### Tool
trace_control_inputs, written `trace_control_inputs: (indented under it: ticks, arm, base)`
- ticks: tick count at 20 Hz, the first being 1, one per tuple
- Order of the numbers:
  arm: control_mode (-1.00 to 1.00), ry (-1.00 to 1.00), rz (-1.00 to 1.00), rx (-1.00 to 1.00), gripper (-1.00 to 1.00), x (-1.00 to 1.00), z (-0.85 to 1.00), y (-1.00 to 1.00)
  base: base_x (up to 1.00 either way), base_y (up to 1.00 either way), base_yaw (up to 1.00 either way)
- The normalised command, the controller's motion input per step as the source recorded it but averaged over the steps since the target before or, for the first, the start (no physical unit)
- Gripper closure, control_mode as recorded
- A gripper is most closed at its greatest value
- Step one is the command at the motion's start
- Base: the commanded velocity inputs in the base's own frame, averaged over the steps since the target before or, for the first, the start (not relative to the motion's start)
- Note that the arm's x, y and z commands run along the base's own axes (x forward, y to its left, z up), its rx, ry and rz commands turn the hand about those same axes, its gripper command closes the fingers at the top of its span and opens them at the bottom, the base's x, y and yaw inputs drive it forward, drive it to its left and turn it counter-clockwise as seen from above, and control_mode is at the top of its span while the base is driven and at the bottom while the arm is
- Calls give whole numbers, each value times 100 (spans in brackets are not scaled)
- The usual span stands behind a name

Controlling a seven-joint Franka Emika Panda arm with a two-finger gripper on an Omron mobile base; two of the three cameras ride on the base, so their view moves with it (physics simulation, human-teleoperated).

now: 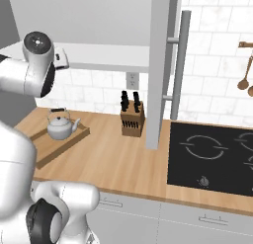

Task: Pick the kettle from the counter and place it on the tray. Then pick the mug from the cabinet and place it on the tray. Then close the cabinet doors.

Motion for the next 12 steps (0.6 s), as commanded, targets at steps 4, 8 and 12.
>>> trace_control_inputs:
  ticks: [4,8,12]
  arm:
    - [-100,0,4,-4,100,-6,-55,32]
    - [-100,0,3,-4,100,-1,-56,20]
    - [-100,0,3,-3,100,-2,-58,12]
  base:
    - [0,0,0]
    - [0,0,0]
    - [0,0,0]
